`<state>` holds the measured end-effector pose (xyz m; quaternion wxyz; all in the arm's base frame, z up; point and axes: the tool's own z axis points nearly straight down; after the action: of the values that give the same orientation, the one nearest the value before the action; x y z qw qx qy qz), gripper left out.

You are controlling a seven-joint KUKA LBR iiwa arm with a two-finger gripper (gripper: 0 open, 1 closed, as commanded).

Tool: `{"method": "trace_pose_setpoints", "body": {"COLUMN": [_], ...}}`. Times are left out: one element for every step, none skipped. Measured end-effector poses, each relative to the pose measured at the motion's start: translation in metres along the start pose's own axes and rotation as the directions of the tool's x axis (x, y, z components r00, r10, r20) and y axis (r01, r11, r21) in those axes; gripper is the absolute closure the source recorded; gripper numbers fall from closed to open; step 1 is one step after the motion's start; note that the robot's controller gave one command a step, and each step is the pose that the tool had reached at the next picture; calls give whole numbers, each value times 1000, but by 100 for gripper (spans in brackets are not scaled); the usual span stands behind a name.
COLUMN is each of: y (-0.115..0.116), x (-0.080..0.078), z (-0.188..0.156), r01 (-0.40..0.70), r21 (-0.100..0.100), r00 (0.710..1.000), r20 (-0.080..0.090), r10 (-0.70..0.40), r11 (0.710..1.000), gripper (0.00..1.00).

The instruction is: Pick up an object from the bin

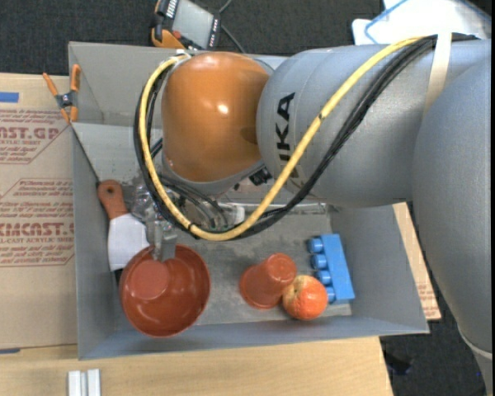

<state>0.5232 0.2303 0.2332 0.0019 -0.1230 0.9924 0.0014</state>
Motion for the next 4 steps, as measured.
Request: {"method": "trace_pose_setpoints", "body": {"y": [-3,-41,-8,-36], "x": [-6,21,3,9], "z": [64,62,124,117], "r01": [-44,6,-64,-57], "r21": [-3,0,-5,-3], "r00": [999,1000,998,998], "r20": [14,20,19,34], "r10": [44,-6,64,57], "r11": [999,1000,998,998], "gripper": [100,100,100,100]}}
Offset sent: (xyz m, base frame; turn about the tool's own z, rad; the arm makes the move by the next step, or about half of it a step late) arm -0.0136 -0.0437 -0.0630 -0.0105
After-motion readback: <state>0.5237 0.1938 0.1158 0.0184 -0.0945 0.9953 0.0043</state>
